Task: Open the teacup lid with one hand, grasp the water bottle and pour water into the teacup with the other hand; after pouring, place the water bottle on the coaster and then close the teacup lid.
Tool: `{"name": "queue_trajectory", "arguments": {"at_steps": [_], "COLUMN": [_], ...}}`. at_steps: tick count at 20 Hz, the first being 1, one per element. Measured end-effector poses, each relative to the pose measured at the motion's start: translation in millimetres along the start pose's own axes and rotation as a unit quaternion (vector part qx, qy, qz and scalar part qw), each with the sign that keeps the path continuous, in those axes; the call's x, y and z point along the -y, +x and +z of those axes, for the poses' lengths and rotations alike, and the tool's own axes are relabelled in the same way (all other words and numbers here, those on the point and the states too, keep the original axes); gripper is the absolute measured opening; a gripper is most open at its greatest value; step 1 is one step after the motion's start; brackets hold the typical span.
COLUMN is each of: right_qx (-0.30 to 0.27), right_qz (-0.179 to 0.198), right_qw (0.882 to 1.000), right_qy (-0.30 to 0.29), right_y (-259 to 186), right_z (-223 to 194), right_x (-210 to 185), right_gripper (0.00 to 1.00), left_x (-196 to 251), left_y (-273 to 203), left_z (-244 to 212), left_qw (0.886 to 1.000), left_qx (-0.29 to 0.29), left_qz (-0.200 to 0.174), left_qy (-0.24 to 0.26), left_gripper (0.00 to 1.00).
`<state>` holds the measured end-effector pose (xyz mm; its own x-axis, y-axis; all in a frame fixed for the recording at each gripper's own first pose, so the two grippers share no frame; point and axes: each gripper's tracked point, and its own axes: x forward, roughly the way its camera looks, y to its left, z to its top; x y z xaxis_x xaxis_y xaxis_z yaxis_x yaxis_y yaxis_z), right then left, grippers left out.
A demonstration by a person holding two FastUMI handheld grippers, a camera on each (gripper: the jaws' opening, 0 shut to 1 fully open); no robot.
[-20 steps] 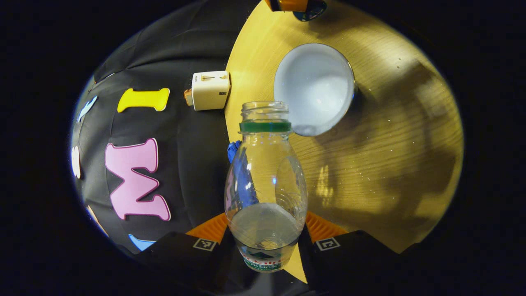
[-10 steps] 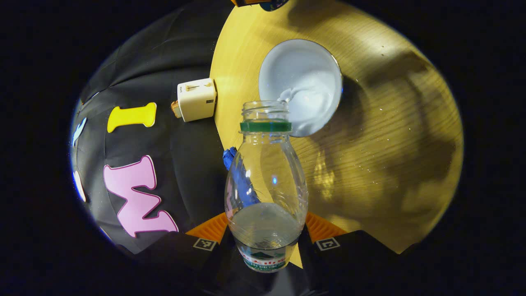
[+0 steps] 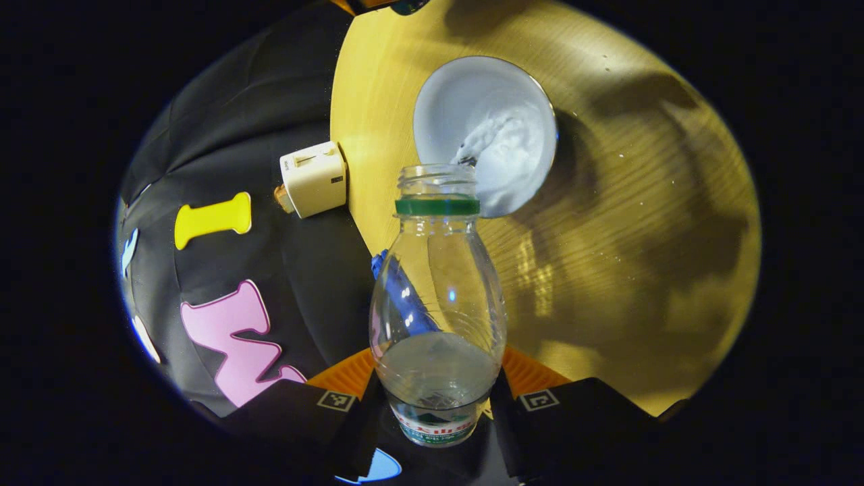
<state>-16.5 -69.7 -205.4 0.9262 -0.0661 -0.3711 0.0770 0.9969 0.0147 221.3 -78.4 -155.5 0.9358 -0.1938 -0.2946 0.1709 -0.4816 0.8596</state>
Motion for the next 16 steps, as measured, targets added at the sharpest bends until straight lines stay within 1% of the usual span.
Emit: {"name": "queue_trajectory", "arguments": {"at_steps": [10, 11, 12, 16], "right_qx": [-0.002, -0.004, -0.006, -0.004], "right_qz": [0.018, 0.019, 0.02, 0.022], "right_qw": [1.0, 1.0, 1.0, 1.0], "right_qy": [-0.005, -0.005, -0.006, -0.002], "right_y": [-4, -3, -3, -5], "right_z": [9, 9, 9, 16], "right_x": [-1, -1, -1, -2], "right_gripper": [0.28, 0.26, 0.28, 0.28], "left_x": [-25, -32, -34, -43], "left_y": [-4, -6, -7, -3], "left_z": [4, 5, 5, 9], "left_qw": [0.996, 0.995, 0.995, 0.992], "left_qx": [0.009, 0.013, 0.016, 0.024], "left_qz": [0.027, 0.032, 0.034, 0.04], "left_qy": [0.083, 0.089, 0.092, 0.119], "left_gripper": [0.73, 0.73, 0.73, 0.73]}}
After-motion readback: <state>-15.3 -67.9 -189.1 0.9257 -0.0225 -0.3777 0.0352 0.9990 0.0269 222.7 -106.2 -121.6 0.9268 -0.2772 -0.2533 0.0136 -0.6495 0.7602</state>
